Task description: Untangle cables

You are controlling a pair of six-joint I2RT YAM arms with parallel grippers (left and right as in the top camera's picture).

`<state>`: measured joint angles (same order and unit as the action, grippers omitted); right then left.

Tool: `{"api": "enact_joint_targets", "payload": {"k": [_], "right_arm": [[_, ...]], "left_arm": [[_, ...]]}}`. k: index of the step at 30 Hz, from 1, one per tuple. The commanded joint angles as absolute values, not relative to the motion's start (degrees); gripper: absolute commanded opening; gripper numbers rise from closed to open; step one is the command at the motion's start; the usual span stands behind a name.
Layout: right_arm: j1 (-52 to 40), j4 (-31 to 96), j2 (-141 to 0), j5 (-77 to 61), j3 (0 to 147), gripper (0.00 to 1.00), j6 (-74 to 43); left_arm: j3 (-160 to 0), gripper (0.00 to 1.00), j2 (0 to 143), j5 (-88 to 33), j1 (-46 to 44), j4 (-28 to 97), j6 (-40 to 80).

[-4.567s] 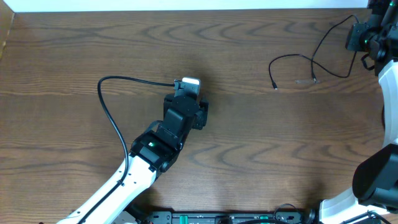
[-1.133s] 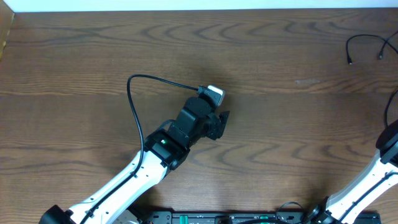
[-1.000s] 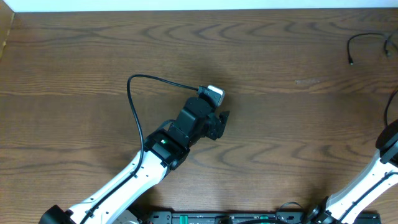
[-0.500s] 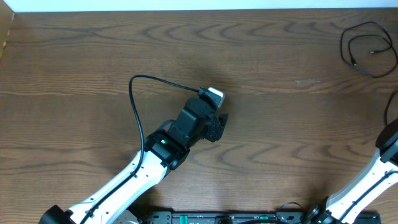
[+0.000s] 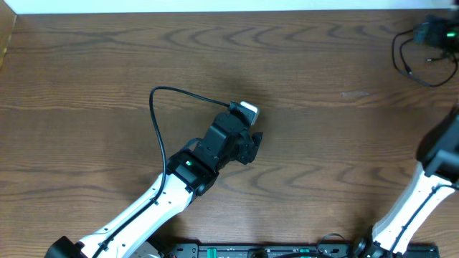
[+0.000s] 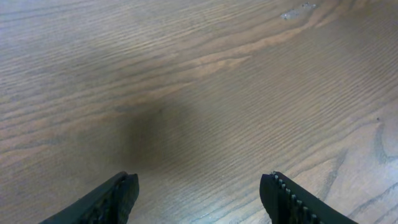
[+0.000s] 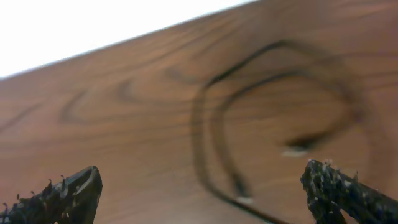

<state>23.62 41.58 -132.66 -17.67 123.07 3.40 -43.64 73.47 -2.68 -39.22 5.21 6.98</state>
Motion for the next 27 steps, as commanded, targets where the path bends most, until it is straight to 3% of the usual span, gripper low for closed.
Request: {"api": "enact_joint_targets", "payload": {"k": [1, 27], "right_arm": [[20.0, 42.5, -135.4, -25.0, 124.0, 0.99, 6.8], [17.3, 42.8, -143.9, -22.0, 123.9, 0.99, 4.8]], "left_arm": [[-43.8, 0.68, 73.7, -2.6, -39.4, 5.8, 5.7], [-43.8, 0.68, 73.7, -2.4, -39.4, 7.9, 4.5]]}}
